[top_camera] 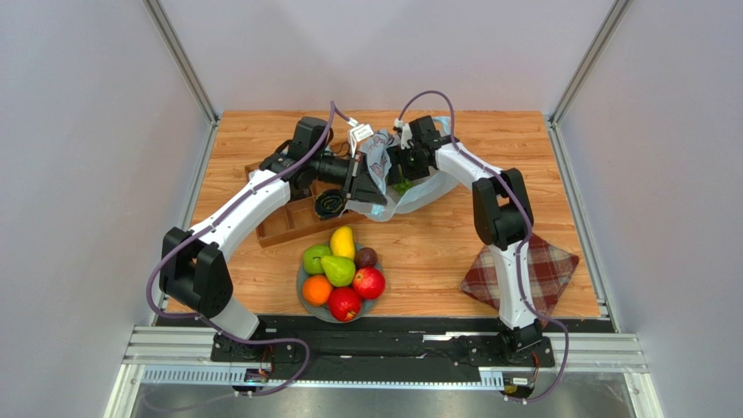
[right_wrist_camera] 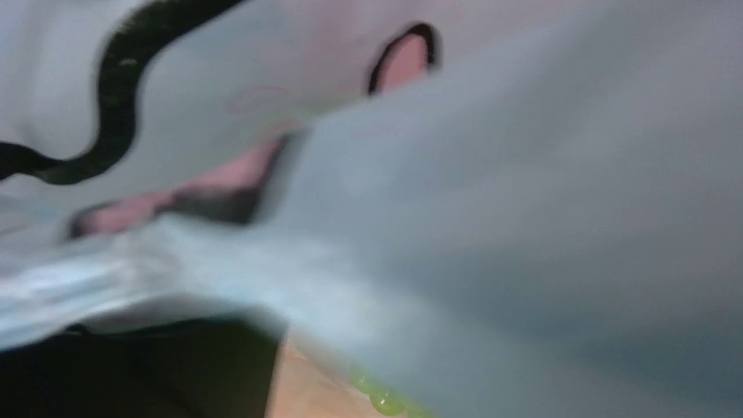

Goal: Take the fake fruits out of the plastic bag

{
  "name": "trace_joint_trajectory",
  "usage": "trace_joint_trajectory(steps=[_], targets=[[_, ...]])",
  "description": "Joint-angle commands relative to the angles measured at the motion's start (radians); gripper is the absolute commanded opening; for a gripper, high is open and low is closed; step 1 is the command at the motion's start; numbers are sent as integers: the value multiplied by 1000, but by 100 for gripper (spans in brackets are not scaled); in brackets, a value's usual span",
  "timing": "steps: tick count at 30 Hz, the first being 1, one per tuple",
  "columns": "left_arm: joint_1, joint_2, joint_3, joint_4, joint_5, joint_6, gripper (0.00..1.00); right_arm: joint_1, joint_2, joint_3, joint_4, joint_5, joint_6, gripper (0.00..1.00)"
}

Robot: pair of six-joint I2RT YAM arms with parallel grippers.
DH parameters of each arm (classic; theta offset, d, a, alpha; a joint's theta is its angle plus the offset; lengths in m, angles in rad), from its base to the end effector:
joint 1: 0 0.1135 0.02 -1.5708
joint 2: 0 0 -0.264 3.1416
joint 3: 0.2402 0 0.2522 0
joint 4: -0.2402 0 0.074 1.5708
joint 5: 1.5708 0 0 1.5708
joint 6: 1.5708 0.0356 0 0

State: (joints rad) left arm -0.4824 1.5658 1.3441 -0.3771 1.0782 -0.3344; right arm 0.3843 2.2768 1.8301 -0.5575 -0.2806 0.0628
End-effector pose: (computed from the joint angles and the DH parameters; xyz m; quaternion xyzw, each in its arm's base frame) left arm 0.2918 -0.1882 0.3310 0.2952 0.7390 -0.5758 0.1876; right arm 0.4563 0.1952 0.1714 -0.1907 0.9322 0.1923 0.2401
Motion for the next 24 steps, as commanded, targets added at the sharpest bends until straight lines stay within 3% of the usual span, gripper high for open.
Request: trace_joint_trajectory(steps=[1,3,4,5,11,17,22,24], targets=[[-4,-30,10,3,-6,32,0,13,10,26,15,101,-106,50],[-4,-29,18,1,-14,40,0,10,-40,23,1,83,-151,40],[-4,-23,24,0,-21,46,0,2,-65,17,-24,68,-165,31],[-1,-10,44,-8,-24,57,0,-5,-91,12,-41,54,-175,29],[41,95,205,-9,-50,69,0,-62,-384,-116,-133,-170,-231,25],[65,238,398,-68,-83,129,0,-65,-615,-258,-157,-203,-250,25],[73,316,467,-77,-100,143,0,-79,-736,-265,-185,-250,-213,24],[73,327,489,-80,-119,149,19,-79,-804,-281,-185,-303,-198,23]])
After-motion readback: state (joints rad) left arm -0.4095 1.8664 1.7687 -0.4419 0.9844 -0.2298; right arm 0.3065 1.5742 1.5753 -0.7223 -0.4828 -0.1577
